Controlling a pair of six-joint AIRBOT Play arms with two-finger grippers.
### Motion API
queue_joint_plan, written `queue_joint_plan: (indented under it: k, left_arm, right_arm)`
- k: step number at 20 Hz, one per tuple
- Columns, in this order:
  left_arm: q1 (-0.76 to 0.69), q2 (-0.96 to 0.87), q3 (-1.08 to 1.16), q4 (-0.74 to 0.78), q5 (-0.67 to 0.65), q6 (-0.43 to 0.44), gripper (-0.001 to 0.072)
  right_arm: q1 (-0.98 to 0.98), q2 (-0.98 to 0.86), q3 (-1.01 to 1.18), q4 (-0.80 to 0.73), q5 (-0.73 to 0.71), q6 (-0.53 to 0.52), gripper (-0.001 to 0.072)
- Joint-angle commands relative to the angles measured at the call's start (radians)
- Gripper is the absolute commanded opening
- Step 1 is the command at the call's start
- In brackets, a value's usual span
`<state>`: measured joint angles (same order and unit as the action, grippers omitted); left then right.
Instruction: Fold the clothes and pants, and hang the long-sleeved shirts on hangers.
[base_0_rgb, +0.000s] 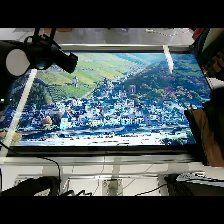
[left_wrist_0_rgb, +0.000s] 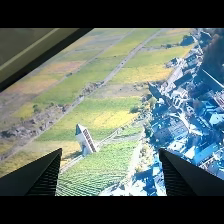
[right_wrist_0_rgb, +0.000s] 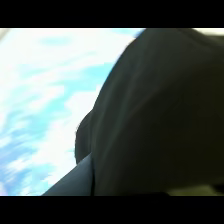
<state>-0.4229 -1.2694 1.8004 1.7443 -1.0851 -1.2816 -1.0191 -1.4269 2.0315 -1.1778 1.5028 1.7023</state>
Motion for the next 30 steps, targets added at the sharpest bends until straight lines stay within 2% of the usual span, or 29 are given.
queue_joint_plan:
  k: [1, 4, 9, 10, 11, 12, 18, 24, 25, 28, 29, 30]
  left_arm:
    - [0.000, 0.003, 0.000, 0.002, 0.000, 0.000, 0.0697]
    - [0.000, 0.003, 0.000, 0.002, 0.000, 0.000, 0.0697]
    - [0.000, 0.003, 0.000, 0.002, 0.000, 0.000, 0.0697]
    - [0.000, 0.003, 0.000, 0.002, 0.000, 0.000, 0.0697]
    - [0.000, 0.003, 0.000, 0.002, 0.000, 0.000, 0.0697]
    - [0.000, 0.003, 0.000, 0.002, 0.000, 0.000, 0.0697]
    - [0.000, 0.003, 0.000, 0.002, 0.000, 0.000, 0.0697]
    - [0.000, 0.003, 0.000, 0.002, 0.000, 0.000, 0.0697]
    - [0.000, 0.003, 0.000, 0.002, 0.000, 0.000, 0.0697]
    - [0.000, 0.003, 0.000, 0.002, 0.000, 0.000, 0.0697]
    - [0.000, 0.003, 0.000, 0.002, 0.000, 0.000, 0.0697]
    - [0.000, 0.003, 0.000, 0.002, 0.000, 0.000, 0.0697]
  right_arm:
    - [-0.154, 0.023, -0.040, -0.169, 0.220, 0.137, 0.0020]
    - [-0.147, 0.022, -0.135, -0.186, 0.333, 0.137, 0.0020]
    - [-0.145, 0.024, -0.168, -0.180, 0.336, 0.138, 0.0039]
    - [-0.145, 0.024, -0.168, -0.180, 0.336, 0.138, 0.0190]
    - [-0.143, 0.024, -0.168, -0.179, 0.336, 0.138, 0.0511]
    - [-0.140, 0.024, -0.168, -0.179, 0.336, 0.135, 0.0699]
    - [-0.068, 0.022, -0.168, -0.096, 0.335, 0.117, 0.0682]
    - [0.190, 0.019, -0.168, -0.091, 0.278, 0.118, 0.0680]
    - [0.251, 0.019, -0.168, -0.091, 0.250, 0.117, 0.0639]
    - [0.451, 0.019, -0.168, -0.099, 0.140, 0.090, 0.0158]
    - [0.524, 0.019, -0.168, -0.113, 0.092, 0.072, 0.0029]
    - [0.592, 0.018, -0.168, -0.127, 0.046, 0.047, 0.0021]
